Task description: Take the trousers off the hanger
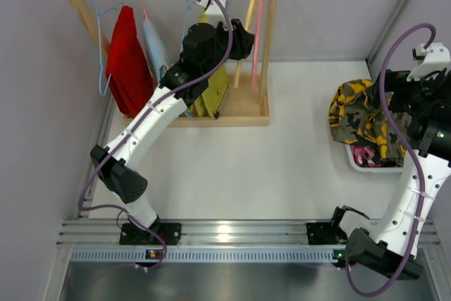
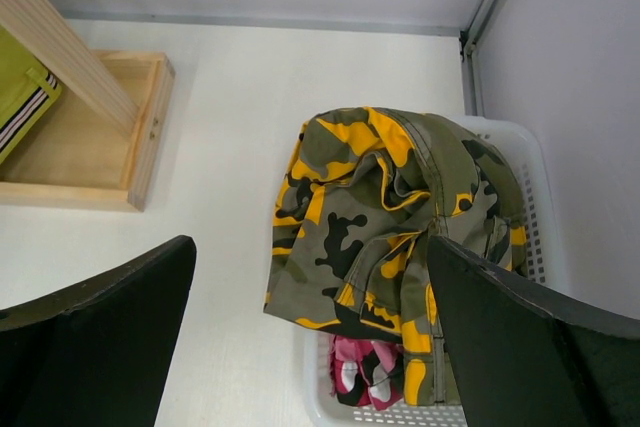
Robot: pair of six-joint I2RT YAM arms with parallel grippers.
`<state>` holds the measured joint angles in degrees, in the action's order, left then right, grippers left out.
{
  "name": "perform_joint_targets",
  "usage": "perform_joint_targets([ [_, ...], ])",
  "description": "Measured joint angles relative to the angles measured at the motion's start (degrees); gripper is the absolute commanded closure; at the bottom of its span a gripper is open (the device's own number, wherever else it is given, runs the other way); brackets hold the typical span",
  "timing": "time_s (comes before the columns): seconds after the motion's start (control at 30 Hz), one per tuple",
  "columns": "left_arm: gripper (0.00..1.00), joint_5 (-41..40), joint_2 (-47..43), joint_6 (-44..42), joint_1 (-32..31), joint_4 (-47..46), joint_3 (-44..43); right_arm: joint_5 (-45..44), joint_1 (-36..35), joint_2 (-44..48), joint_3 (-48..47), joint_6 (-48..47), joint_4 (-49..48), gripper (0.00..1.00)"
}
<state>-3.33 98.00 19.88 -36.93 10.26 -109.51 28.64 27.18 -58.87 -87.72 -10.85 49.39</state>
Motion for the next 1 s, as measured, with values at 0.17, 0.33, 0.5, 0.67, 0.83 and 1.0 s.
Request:
perform_joint_targets([
  [0.17,0.54,-0.94,-0.44,0.11,0.0,0.52,-0.04,0.13,0.0,0.0,0.0,0.0,0.0,0.01],
  [0.33,0.53,-1.07,-4.55,0.35,0.0,1.68,2.21,0.63,0.0,0.24,0.85,0.2,0.02,0.01],
  [0.5,0.45,-1.09,-11.67,0.55,0.0,3.17,5.55,1.22,0.0,0.39,1.2,0.52,-0.04,0.0],
  [0.67,0.29,-0.42,-17.99,0.11,-0.02,3.52,8.98,1.46,0.0,0.85,1.84,0.44,-0.02,0.01],
  [0.83,0.01,3.43,-22.51,-2.56,-0.04,5.7,12.5,2.8,0.0,1.51,2.6,0.26,0.11,0.01],
  [1.0,0.02,9.7,-26.49,-6.49,0.59,11.82,16.22,6.27,0.0,1.38,2.51,-0.07,0.9,0.01],
])
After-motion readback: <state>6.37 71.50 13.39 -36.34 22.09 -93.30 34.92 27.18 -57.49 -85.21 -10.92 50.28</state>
